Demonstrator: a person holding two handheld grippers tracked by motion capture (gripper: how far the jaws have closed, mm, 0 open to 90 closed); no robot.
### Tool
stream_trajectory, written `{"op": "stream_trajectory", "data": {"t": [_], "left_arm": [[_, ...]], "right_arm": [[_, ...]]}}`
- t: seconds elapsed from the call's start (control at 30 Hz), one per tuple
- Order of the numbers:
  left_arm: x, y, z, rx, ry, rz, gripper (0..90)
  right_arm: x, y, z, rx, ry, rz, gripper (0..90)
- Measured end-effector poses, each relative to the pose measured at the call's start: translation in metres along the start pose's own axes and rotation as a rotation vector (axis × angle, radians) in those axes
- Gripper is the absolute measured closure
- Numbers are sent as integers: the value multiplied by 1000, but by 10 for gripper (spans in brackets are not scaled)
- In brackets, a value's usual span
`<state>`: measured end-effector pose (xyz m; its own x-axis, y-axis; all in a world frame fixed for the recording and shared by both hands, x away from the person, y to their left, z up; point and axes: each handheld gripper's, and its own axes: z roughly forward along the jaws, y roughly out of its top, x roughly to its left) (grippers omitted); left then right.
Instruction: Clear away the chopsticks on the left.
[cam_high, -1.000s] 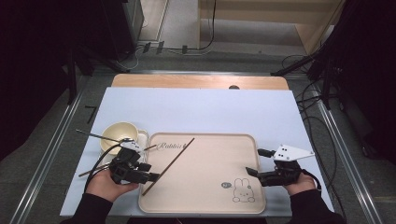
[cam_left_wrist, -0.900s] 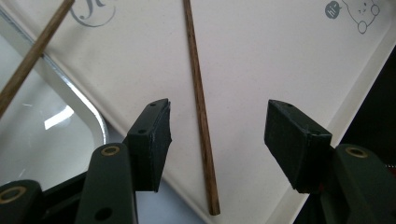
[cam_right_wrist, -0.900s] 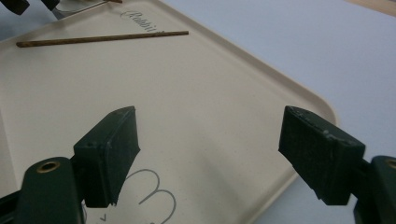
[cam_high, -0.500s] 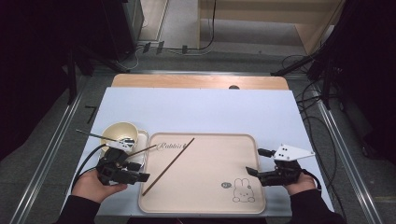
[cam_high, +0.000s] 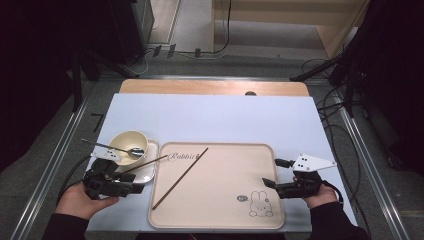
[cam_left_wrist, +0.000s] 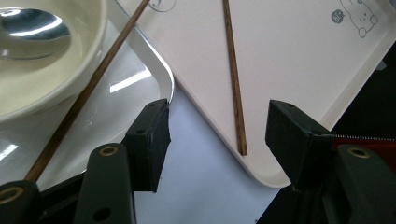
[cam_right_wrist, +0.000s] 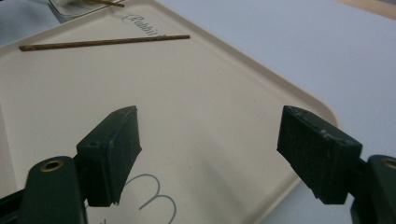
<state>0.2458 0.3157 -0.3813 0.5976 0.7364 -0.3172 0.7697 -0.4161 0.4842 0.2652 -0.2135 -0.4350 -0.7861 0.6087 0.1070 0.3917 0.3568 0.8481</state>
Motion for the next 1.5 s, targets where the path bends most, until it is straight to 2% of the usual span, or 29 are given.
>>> {"op": "stream_trajectory", "data": {"t": [0.2, 0.27, 0.57, 0.67, 0.8, 0.97, 1.0, 1.1, 1.23, 1.27, 1.3, 1.43, 1.5], "left_arm": [[4, -6, -11, -13, 15, -2, 374], [7, -9, -15, -25, 34, 3, 367], [21, -19, -27, -50, 79, -33, 363], [26, -21, -32, -61, 104, -24, 365], [31, -22, -36, -79, 115, -22, 374], [43, -18, -32, -59, 130, -15, 407], [49, -18, -29, -54, 138, -27, 413], [54, -18, -26, -43, 150, -29, 451], [63, -22, -20, -16, 161, -4, 513], [66, -23, -17, -1, 178, 12, 526], [67, -23, -15, 2, 173, 16, 546], [74, -21, -8, 19, 170, 0, 559], [75, -21, -5, 26, 177, 12, 587]], "right_arm": [[0, 1, 1, 2, 5, -7, 214], [0, 2, 2, 4, 8, -7, 214], [1, 4, 6, 8, 21, -13, 214], [0, 4, 7, 4, 33, -5, 213], [0, 4, 7, 3, 31, -4, 214], [0, 4, 8, 4, 28, -2, 214], [0, 4, 8, 4, 26, -4, 214], [-1, 4, 8, 5, 25, -4, 213], [0, 3, 7, 8, 24, -6, 214], [0, 3, 7, 8, 24, -8, 214], [1, 3, 6, 11, 23, -8, 213], [1, 3, 6, 12, 20, -6, 214], [0, 3, 6, 13, 20, -2, 214]]}}
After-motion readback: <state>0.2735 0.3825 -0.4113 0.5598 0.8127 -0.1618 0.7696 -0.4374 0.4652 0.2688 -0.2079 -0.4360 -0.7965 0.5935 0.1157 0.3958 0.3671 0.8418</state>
